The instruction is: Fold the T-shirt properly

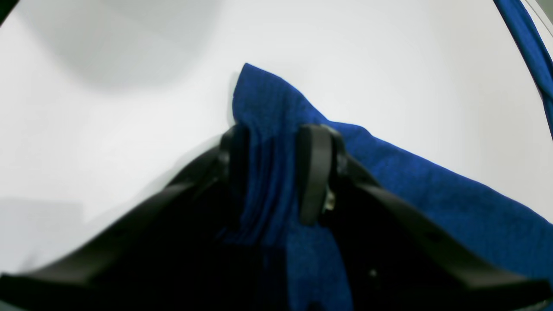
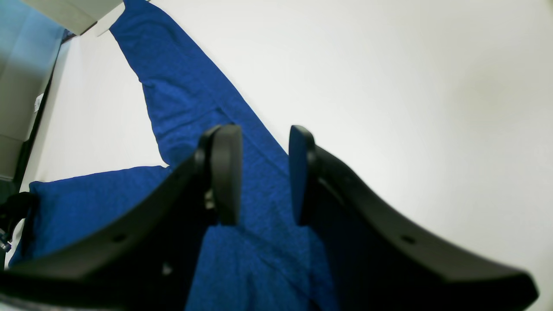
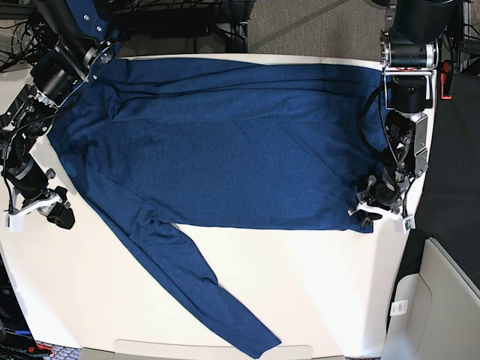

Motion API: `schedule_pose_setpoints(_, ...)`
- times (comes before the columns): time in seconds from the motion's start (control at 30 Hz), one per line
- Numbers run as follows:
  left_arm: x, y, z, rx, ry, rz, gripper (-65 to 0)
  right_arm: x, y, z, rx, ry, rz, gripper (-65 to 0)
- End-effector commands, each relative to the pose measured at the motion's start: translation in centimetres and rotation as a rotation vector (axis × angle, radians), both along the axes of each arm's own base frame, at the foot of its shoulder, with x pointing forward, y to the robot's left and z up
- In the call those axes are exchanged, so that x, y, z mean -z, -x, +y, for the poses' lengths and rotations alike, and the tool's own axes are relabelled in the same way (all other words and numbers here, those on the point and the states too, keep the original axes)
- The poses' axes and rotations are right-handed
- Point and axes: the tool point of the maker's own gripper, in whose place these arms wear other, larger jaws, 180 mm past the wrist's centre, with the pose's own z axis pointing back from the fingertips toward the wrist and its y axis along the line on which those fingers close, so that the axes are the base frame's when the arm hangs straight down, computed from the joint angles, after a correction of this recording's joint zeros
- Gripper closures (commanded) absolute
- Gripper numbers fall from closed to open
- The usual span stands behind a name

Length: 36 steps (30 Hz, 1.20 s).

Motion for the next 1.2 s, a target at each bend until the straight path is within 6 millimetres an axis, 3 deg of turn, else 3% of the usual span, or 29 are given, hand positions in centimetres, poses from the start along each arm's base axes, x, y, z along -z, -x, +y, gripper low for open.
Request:
schedule_pose_setpoints(0.0,-0.6,-0.5,-0.3,0.016,0.005,0.000,-18.2,-2.5,-0.9,-0.7,0.005,0.015,-0.079,-19.0)
schedule_pose_setpoints(0.2,-0.6,-0.5,-0.5,0.023,0.007,0.007,0.0,-2.4,-1.1,-0.3,-0.004,0.020,-0.072,-19.1)
schedule_pose_setpoints(0.33,-0.8,-0.5,-0.3,0.025,0.006,0.010,-0.1,-2.5,-1.4,-0.6,0.006,0.047,-0.071,-19.1)
schedule_pose_setpoints(0.43,-2.1,-1.0,-1.0,0.056,0.005,-0.008,-0.1,-2.6,-1.7,-1.0,0.022,0.083,-0.065,-19.3)
schedule_pose_setpoints(0.6,-4.6,-1.3,-2.3,0.109,-0.014,-0.062,-0.1,-2.7,-3.8,1.2,-0.038,0.131,-0.051,-19.3)
schedule_pose_setpoints(0.77,-6.1,-1.0,-3.3,0.148,-0.028,-0.095,-0.1,-1.9,-5.6,1.3,0.011,0.181,0.020,-19.4)
schedule_pose_setpoints(0.9,-6.3,-0.6,-3.6,0.159,-0.035,-0.106,-0.1,-0.6,-6.3,0.7,0.070,0.169,0.070,-19.5)
schedule_pose_setpoints(1.07,-6.0,0.0,-3.8,0.169,-0.035,-0.093,-0.1,3.0,-6.3,0.9,0.056,0.228,0.172,-19.5)
schedule_pose_setpoints(1.17,-6.4,0.0,-2.7,0.133,-0.025,-0.105,-0.1,4.5,-6.0,0.8,0.043,0.286,0.215,-19.5)
